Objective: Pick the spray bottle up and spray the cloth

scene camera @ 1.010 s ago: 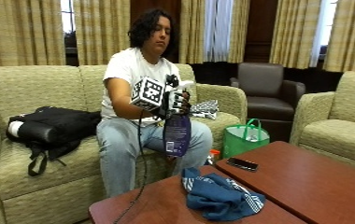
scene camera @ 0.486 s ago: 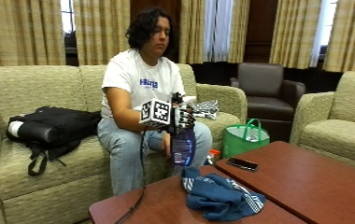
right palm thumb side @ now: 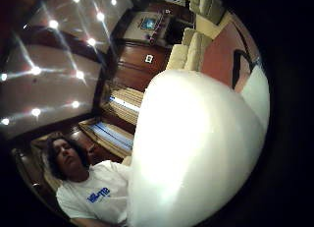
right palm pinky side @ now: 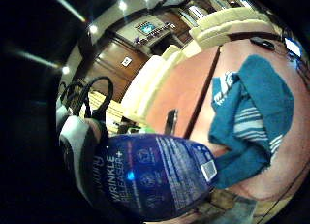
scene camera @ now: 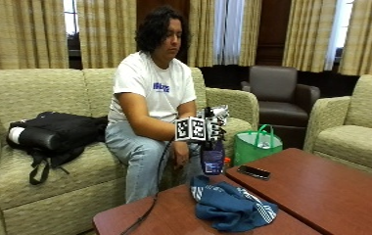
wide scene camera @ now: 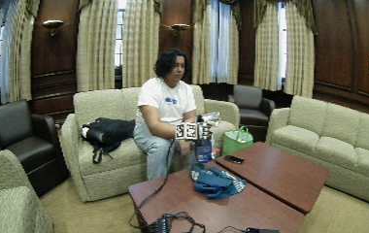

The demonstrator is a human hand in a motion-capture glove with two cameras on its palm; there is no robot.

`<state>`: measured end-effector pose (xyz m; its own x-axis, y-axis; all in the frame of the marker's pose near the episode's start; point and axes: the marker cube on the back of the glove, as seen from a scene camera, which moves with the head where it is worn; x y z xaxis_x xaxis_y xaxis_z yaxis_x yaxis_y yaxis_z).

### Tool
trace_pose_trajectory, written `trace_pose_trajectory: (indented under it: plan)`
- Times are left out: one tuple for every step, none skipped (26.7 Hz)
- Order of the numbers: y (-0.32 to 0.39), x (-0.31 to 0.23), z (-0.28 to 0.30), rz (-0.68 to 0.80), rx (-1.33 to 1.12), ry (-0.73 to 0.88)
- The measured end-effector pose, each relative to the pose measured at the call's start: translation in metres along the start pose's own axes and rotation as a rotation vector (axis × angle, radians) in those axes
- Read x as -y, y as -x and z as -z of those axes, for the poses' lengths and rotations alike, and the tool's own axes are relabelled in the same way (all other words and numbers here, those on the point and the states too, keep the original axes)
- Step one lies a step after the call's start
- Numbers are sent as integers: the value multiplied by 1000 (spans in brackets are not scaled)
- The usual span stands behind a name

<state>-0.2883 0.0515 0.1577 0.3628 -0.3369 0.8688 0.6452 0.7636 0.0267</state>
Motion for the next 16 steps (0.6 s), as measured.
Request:
trace_pose_trajectory:
  plan:
    - [-1,1,-9,2,2,10]
    - [-2,2,-18,4,3,20]
    - [-3,2,-27,7,3,30]
    - [-4,3,-37,10,3,39]
    - [-5,4,-46,13,3,48]
    - [-5,4,-56,16,3,54]
    - [-6,5,-66,20,2,59]
    - [-6,7,-75,23,1,61]
    - [-7,8,-84,26,-2,62]
    - [-7,10,-94,29,-5,63]
    - [-8,11,-103,32,-9,65]
    - [-8,13,-113,36,-14,72]
    - [-9,15,-123,43,-21,84]
    - [-9,17,-133,49,-26,100]
    - [-9,19,-142,53,-29,117]
    - [-9,20,-150,55,-26,130]
